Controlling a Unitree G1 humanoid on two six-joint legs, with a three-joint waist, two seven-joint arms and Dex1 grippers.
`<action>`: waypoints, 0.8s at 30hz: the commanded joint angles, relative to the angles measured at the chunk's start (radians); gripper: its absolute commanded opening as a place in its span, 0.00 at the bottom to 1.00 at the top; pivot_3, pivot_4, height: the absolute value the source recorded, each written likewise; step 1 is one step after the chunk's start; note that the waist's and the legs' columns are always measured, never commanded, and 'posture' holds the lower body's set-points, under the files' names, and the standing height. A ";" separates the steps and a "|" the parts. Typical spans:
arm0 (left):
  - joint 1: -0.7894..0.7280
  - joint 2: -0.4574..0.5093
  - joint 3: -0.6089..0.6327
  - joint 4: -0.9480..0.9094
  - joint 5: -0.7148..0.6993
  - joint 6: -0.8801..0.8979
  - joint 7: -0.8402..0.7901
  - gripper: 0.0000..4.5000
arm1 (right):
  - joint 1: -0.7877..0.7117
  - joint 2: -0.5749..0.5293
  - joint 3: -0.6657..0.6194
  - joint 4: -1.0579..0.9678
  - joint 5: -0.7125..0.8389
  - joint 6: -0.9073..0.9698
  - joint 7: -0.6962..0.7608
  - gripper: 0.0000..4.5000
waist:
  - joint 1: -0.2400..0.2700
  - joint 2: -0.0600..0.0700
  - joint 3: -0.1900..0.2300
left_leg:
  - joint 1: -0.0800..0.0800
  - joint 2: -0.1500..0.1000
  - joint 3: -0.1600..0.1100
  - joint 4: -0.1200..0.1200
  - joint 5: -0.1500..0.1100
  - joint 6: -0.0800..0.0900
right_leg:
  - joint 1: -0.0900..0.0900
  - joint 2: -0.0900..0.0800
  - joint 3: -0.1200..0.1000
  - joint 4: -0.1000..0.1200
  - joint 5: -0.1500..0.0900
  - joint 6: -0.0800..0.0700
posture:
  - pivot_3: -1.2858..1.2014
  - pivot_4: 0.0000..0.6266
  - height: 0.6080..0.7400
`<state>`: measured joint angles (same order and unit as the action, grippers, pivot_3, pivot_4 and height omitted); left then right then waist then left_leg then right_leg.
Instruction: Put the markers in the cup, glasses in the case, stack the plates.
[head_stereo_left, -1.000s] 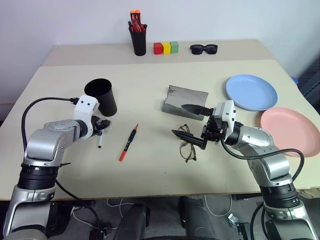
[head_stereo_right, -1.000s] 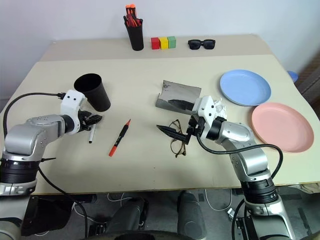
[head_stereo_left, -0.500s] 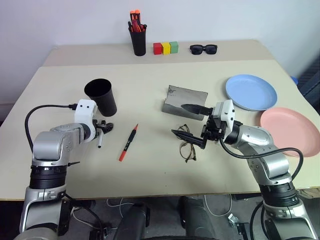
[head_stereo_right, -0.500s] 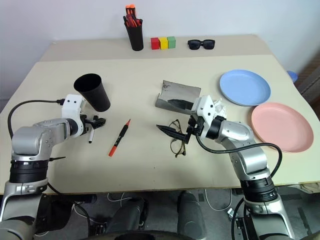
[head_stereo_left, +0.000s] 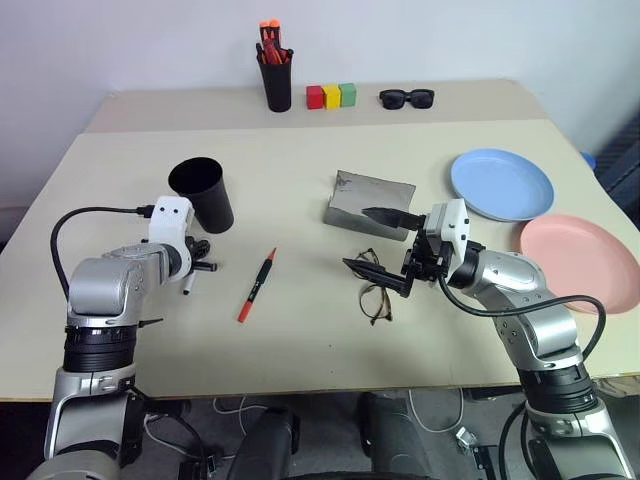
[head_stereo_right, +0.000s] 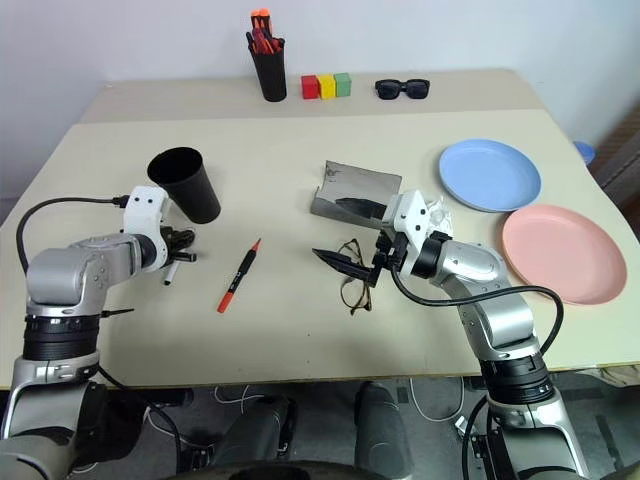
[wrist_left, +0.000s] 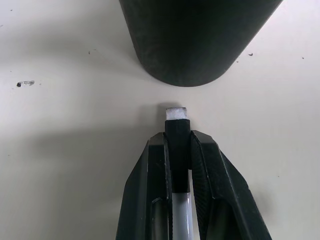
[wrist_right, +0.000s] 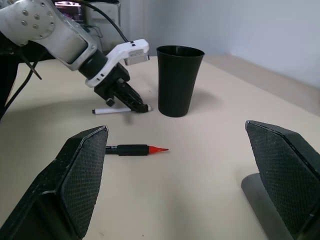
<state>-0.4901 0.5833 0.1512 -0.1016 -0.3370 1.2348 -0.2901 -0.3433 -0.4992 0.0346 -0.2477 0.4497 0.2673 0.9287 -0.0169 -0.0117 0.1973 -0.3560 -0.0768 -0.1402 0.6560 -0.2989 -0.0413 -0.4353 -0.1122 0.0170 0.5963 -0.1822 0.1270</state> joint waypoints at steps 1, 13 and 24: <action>0.047 0.087 0.012 -0.130 -0.069 0.030 -0.116 0.01 | -0.014 -0.001 -0.010 -0.024 0.007 -0.019 0.002 1.00 | -0.004 0.000 0.000 | 0.000 0.000 0.000 -0.001 0.000 0.000 | -0.001 0.000 0.001 0.000 0.000 0.000 | 0.52 0.24 1.00; 0.160 0.096 0.142 -0.312 -0.239 -0.517 -0.467 0.01 | -0.021 -0.036 -0.137 -0.052 0.249 0.149 0.032 1.00 | 0.007 -0.001 0.000 | -0.001 0.002 0.001 -0.002 0.001 -0.002 | -0.001 -0.001 0.001 -0.001 0.000 -0.002 | 0.52 0.24 1.00; -0.123 -0.016 0.179 0.004 -0.086 -1.048 -0.364 0.01 | -0.033 -0.030 -0.134 -0.068 0.257 0.168 0.002 1.00 | 0.006 -0.001 0.000 | 0.000 0.001 0.003 -0.002 0.001 -0.002 | -0.001 0.000 0.001 -0.001 0.001 -0.002 | 0.52 0.24 1.00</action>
<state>-0.5775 0.5598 0.2921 -0.1463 -0.4582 0.2828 -0.6760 -0.3570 -0.5296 -0.0929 -0.2885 0.7142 0.4623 0.9349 -0.0114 -0.0126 0.1971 -0.3557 -0.0762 -0.1377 0.6534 -0.2976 -0.0431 -0.4362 -0.1119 0.0185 0.5948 -0.1810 0.1254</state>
